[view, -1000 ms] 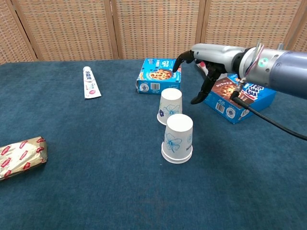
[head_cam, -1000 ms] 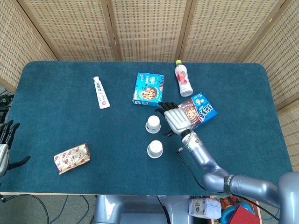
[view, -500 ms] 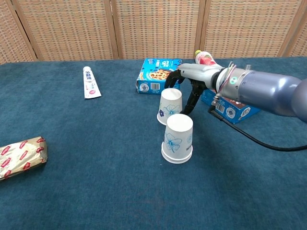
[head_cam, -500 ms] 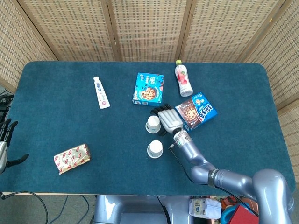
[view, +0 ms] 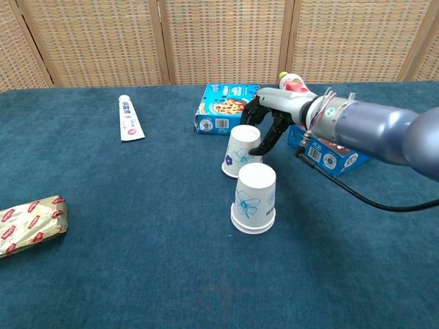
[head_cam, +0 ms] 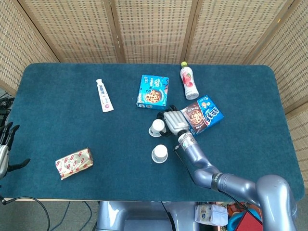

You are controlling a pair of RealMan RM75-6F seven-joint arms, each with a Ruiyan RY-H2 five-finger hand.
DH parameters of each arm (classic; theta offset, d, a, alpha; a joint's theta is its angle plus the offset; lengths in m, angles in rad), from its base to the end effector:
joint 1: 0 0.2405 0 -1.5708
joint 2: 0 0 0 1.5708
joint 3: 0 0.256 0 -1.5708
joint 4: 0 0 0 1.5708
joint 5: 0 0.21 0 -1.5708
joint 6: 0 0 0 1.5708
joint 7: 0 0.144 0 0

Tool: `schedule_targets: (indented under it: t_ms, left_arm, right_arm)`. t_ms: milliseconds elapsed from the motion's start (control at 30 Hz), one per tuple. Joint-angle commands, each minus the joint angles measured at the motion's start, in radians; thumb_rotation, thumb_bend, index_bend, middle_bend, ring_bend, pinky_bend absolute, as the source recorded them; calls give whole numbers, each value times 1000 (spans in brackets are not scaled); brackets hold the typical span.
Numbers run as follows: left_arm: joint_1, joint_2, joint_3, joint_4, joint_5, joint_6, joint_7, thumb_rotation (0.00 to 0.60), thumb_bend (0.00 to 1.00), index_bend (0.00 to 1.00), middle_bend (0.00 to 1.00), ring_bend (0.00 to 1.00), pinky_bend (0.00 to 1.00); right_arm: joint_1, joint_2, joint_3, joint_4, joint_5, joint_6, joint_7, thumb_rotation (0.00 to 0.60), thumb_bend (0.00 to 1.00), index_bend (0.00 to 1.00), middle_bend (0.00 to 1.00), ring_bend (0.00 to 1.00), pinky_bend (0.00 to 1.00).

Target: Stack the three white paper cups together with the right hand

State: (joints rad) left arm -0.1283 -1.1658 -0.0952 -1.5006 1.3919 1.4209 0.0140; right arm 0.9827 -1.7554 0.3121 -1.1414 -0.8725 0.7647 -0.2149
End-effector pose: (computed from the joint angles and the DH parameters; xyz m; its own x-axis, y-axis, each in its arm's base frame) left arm -0.3345 0.2057 0.1603 0.4482 -0.0024 0.8939 0.8919 0.0694 -0.4469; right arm -0.0934 -0.4143 -0.0602 0.2655 -0.3561 0.8959 -0.9463 -0.2742 0.1714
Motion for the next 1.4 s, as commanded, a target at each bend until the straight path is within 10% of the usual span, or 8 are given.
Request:
schedule_targets:
  t_ms: [33, 733, 1400]
  left_arm:
    - [0, 0, 1, -1, 1, -1, 2, 600, 106, 0, 0, 0, 0]
    - [1, 4, 29, -15, 49, 11, 3, 600, 105, 0, 0, 0, 0]
    - [9, 1, 41, -20, 71, 27, 8, 600, 106, 0, 0, 0, 0]
  right_arm:
    - [-5, 1, 11, -11, -4, 3, 21, 600, 434, 456, 473, 256, 101]
    - [-214, 409, -43, -660, -279, 203, 79, 600, 470, 456, 466, 256, 101]
    - [-287, 431, -152, -681, -409, 263, 50, 600, 471, 456, 462, 256, 101]
